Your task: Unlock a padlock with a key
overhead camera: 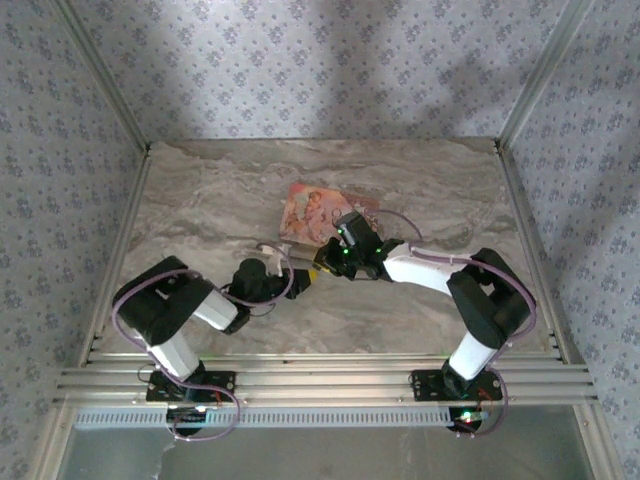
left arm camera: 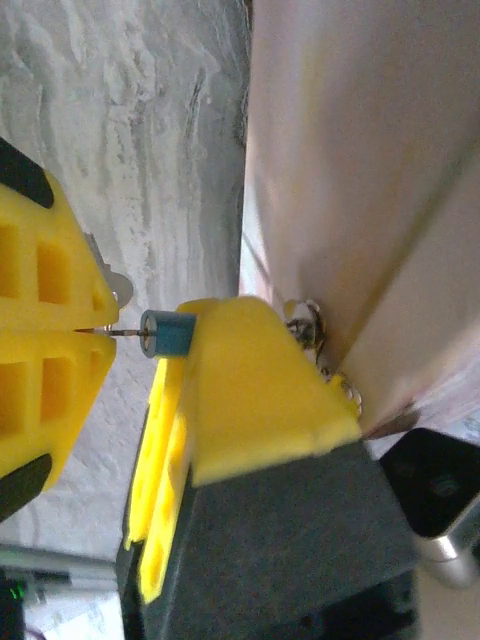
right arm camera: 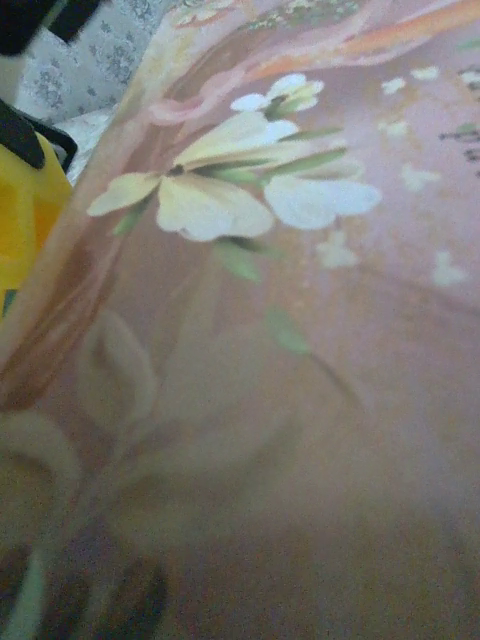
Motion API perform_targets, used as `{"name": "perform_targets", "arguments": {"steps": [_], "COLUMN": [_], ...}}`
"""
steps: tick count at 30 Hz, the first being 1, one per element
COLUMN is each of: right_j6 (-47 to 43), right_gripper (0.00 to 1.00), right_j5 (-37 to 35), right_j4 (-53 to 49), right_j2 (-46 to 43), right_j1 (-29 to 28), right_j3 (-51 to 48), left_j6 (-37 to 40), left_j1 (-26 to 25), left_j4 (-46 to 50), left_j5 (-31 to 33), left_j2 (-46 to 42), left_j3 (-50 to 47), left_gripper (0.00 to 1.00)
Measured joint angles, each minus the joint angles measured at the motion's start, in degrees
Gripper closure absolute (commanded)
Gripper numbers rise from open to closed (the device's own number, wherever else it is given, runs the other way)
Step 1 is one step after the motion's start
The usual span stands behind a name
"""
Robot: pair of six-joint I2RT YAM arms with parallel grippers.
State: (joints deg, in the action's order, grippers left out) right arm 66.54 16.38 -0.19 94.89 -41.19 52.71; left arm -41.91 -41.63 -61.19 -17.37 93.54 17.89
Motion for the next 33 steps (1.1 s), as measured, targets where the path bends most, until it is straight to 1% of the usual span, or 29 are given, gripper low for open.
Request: {"name": "perform_targets", "arguments": {"steps": [4,7,10,14,18,24,30,33], "right_j6": [-0.76,-1.49,-2.25,-3.21,-4.02,-4.17,-7.89,-10.19], "right_gripper": [1.00,1.00,1.00,1.00,1.00,1.00,1.00,1.00], "right_j5": [1.57,2.89,3.61,3.72,3.26,2.69,1.57,-0.15], "right_j4": [-4.37,-7.61,-11.04,-13.90,-15.58,-16.52,-25.27,-28.26], "right_j2": [-0.28,-0.28,-0.11,1.77,2.40,2.40,2.40,2.40], "right_j1": [0.68,1.36,1.75,1.90,1.33,-0.09,-0.24,-0.09], "right_j3": [1.53,2.89,4.76,7.56,8.50,8.20,13.14,14.36], "left_j6": [10.73,17.42,23.43,31.91,39.17,48.50,58.18,62.53], "left_j1": [-3.98,-6.71,-9.79,-12.48,-14.71,-20.15,-23.39,-25.20], "left_j4": [11.98,19.26,24.61,31.82,33.05,32.26,32.28,32.83], "left_j5": [6.67,11.26,16.85,23.56,28.20,37.53,43.54,47.28], "left_j2": [-6.01,-8.57,-10.12,-10.36,-10.36,-10.34,-9.05,-6.40], "left_j3": [2.23,4.52,6.60,10.01,9.99,8.50,10.01,12.44], "left_gripper": [1.00,1.00,1.00,1.00,1.00,1.00,1.00,1.00]}}
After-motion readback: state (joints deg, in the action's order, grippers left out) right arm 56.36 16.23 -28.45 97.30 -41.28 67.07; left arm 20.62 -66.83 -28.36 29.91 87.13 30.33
